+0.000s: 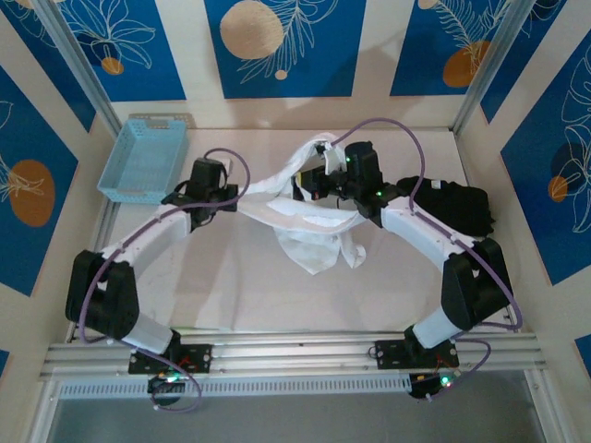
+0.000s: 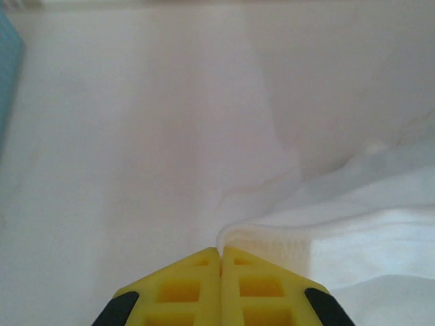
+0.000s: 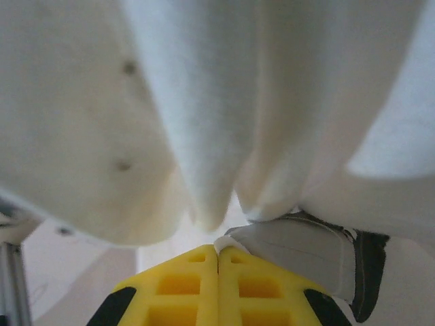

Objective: Fold the inside-out t-shirt

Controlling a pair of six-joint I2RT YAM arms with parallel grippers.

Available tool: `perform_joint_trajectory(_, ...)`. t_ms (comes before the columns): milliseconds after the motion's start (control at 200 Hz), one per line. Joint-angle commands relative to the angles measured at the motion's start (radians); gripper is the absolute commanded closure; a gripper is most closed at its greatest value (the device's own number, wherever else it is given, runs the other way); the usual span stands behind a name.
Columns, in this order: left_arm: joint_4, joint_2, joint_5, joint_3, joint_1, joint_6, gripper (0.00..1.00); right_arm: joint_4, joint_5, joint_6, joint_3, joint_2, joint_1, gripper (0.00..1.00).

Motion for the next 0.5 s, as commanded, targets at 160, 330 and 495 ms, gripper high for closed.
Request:
perform_joint_trajectory(160, 0.07, -0.034, 0.105, -0.072, 0.001, -0.023, 0.77, -0.133, -0.115, -0.053, 0.14, 0.056, 0.003, 1.0)
perform_joint_trajectory(330, 0.248, -0.234, 0.407, -0.194, -0.024, -0.098, 0.45, -0.195, -0.11, -0.062, 0.138, 0.07, -0.005, 1.0)
perform_joint_trajectory(495, 0.259, -0.225, 0.5, -0.148, -0.141, -0.076, 0.39, -0.223, -0.125, -0.036, 0.173, 0.1, -0.002, 1.0)
